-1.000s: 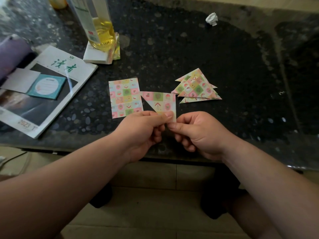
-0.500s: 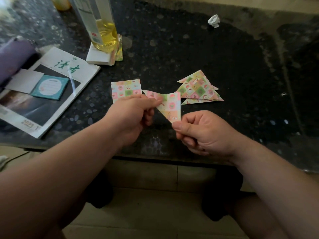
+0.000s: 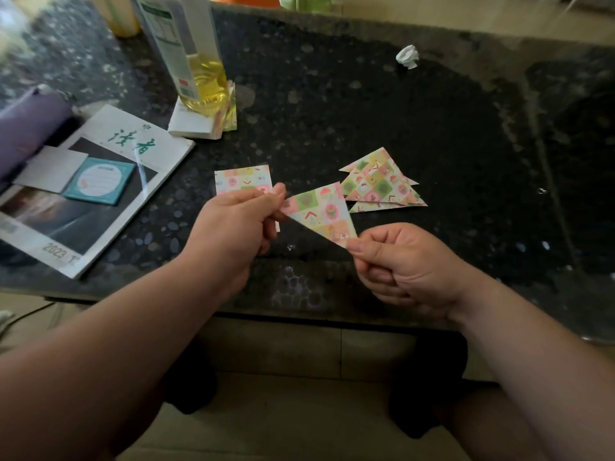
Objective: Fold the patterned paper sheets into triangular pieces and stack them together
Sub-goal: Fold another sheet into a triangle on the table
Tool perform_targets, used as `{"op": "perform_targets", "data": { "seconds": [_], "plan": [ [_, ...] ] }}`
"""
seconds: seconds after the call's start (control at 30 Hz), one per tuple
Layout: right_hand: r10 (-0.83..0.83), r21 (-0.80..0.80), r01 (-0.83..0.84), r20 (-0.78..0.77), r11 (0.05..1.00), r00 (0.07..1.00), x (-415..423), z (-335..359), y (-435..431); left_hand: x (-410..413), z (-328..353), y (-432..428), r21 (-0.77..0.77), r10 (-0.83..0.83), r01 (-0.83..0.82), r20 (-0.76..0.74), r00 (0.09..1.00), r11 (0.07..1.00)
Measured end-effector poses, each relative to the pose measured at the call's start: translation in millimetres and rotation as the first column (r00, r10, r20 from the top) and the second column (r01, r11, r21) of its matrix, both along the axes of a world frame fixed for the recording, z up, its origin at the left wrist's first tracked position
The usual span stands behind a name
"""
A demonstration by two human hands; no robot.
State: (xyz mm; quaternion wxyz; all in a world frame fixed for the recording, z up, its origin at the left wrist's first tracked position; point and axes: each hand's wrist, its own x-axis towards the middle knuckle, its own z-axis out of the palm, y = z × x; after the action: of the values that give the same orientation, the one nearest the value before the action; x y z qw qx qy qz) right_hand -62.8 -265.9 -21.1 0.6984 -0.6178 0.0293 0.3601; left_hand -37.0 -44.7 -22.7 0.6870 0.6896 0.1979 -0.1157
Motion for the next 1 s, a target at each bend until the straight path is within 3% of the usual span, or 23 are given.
{"op": "perform_targets", "data": {
  "seconds": [0.2,0.33,0.53,0.7,0.83,1.0],
  "plan": [
    [-0.111,0.096,0.105,0.060,0.990,0.992,1.4,5.6,-15.4,9.4,8.7,10.9,-0.059,0.144,-0.142,0.028,0.989,0.988],
    [-0.097,0.054,0.093,0.082,0.994,0.992,1.8,6.9,-18.7,5.9,10.9,6.3,-0.017,0.046,-0.045,0.055,0.997,0.999],
    [-0.048,0.005,0.047,0.080,0.999,0.996,2.2,6.0,-18.6,2.1,7.9,-5.7,-0.058,-0.043,0.040,-0.059,0.997,0.998],
    [-0.025,-0.004,0.025,0.079,1.000,0.997,1.9,2.6,-17.6,-0.5,7.8,-17.6,-0.179,-0.079,0.050,-0.159,0.984,0.983],
    [-0.008,-0.034,0.010,0.074,0.999,0.997,2.4,2.6,-15.9,-1.0,10.6,-20.3,-0.363,-0.119,0.012,-0.274,0.954,0.932],
    [-0.012,-0.065,0.017,0.074,0.998,0.997,3.6,6.5,-17.2,-3.6,15.1,-19.7,-0.464,-0.210,0.054,-0.291,0.933,0.884]
  ]
}}
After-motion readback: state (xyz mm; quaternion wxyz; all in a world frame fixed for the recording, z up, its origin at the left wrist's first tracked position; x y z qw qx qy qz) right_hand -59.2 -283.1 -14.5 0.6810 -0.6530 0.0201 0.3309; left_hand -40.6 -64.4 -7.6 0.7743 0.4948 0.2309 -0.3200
